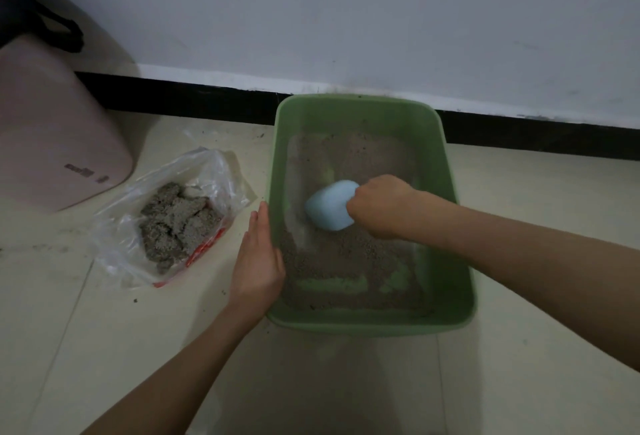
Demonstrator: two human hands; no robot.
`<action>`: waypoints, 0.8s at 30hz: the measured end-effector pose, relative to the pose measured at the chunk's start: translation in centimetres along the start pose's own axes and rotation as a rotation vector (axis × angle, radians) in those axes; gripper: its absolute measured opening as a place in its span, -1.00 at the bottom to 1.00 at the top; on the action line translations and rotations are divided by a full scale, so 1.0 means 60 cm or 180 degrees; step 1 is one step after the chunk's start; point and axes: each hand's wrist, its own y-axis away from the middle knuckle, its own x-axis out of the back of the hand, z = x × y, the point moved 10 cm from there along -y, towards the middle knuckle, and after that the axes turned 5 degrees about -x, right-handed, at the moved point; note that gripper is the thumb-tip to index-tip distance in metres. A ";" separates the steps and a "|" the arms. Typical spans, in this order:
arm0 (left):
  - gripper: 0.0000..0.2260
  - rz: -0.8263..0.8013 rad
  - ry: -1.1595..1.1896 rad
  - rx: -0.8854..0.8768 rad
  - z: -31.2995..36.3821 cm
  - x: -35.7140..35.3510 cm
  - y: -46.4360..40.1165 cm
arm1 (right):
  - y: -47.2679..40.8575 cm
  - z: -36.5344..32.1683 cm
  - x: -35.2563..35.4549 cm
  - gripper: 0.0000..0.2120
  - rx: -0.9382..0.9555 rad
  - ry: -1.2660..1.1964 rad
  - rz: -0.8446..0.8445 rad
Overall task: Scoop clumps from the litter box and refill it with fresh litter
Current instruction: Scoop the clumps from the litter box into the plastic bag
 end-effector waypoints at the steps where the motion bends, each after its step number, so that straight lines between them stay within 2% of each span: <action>1: -0.36 -0.0010 -0.0012 0.0001 0.000 -0.001 0.000 | 0.015 0.009 -0.002 -0.88 0.0000 -0.0035 -0.0078; 2: -0.36 -0.0020 -0.0032 -0.0005 0.000 -0.001 0.000 | 0.029 0.023 -0.002 -0.90 -0.0035 -0.0111 -0.0109; 5: -0.37 -0.0041 -0.0118 -0.0013 0.000 -0.004 -0.001 | 0.047 0.086 0.005 -0.78 -0.0421 -0.0433 0.0021; 10: -0.37 -0.0081 -0.0228 0.0015 0.000 -0.005 -0.001 | 0.032 0.159 0.016 -0.94 -0.1331 -0.0809 0.0410; 12: -0.37 -0.0092 -0.0253 0.0012 0.001 -0.005 0.000 | 0.016 0.170 0.009 -0.86 -0.1525 -0.0933 0.0487; 15: -0.37 -0.0090 -0.0265 0.0005 0.002 -0.003 -0.001 | -0.007 0.165 -0.011 -0.85 -0.1571 -0.1028 0.0531; 18: -0.37 -0.0087 -0.0225 0.0015 0.002 -0.002 -0.001 | -0.028 0.142 -0.058 -0.72 -0.1549 -0.1317 0.0341; 24: -0.37 -0.0065 -0.0159 0.0014 0.001 -0.003 -0.002 | -0.009 0.093 -0.140 -0.67 -0.1313 -0.1849 0.0022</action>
